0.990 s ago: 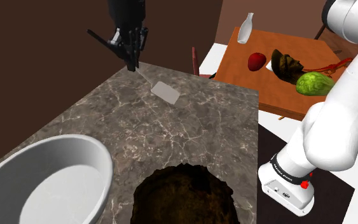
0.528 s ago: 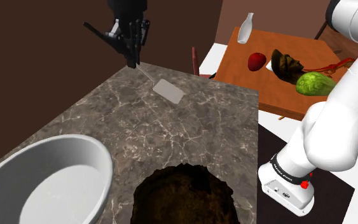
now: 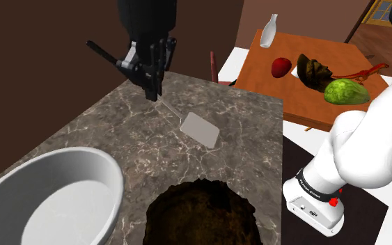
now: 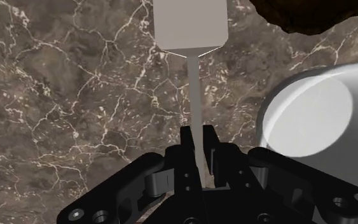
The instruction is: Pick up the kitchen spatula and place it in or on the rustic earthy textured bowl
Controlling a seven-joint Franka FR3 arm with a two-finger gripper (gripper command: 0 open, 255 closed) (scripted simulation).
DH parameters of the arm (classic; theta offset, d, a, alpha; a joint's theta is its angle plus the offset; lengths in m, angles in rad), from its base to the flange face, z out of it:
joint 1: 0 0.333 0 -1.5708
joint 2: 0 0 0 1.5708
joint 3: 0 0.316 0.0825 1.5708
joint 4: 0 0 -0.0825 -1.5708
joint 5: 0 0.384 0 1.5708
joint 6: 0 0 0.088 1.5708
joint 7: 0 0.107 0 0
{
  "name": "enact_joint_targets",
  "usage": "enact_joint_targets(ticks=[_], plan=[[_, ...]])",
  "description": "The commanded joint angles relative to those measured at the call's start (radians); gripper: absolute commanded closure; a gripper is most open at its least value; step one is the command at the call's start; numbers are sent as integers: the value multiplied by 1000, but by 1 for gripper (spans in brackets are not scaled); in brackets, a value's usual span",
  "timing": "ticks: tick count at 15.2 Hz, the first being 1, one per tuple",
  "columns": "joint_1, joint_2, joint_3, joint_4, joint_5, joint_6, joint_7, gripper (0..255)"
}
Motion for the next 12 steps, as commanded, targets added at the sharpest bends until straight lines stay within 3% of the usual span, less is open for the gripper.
enact_joint_targets(ticks=[1,12], plan=[[14,-40,14,-29,20,-6,30,255],[112,-121,147,-66,70,-31,261,255]])
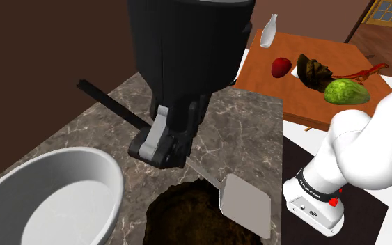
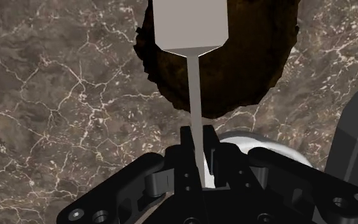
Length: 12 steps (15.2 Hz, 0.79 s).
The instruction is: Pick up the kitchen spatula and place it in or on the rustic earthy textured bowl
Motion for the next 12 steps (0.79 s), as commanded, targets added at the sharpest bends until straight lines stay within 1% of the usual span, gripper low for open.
enact_joint_targets(ticks=[1,5,12], plan=[[19,-14,27,-11,10,1,46,255],[54,2,101,19,4,-13,157,255],[59,-41,88,-112,32,85,137,255]])
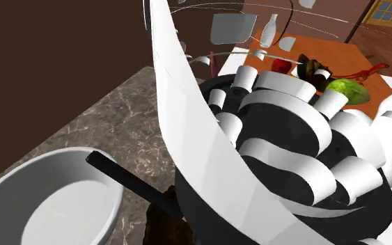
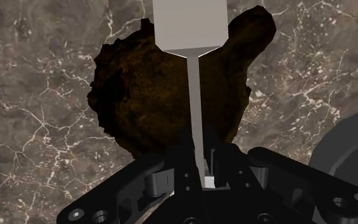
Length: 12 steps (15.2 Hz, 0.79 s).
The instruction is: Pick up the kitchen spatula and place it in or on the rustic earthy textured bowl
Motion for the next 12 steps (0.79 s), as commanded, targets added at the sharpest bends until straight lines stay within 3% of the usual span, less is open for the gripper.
enact_joint_targets(ticks=[1,9,12], plan=[[1,-7,-2,-34,5,29,-4,255],[9,-32,-3,-160,23,135,-14,255],[9,-32,-3,-160,23,135,-14,255]])
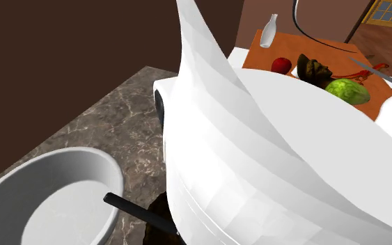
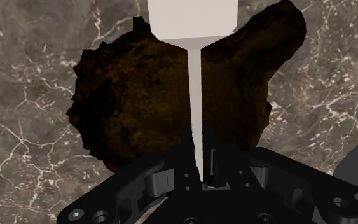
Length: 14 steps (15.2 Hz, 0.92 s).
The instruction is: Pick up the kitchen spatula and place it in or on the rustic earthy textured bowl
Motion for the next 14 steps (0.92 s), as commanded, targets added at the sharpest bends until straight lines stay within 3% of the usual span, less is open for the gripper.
enact_joint_targets(ticks=[1,5,6,11,14], plan=[[0,0,0,-1,0,1,0,255],[0,0,0,-1,0,1,0,255],[0,0,0,-1,0,1,0,0],[0,0,0,-1,0,1,0,0],[-5,16,0,113,-12,-100,9,0]])
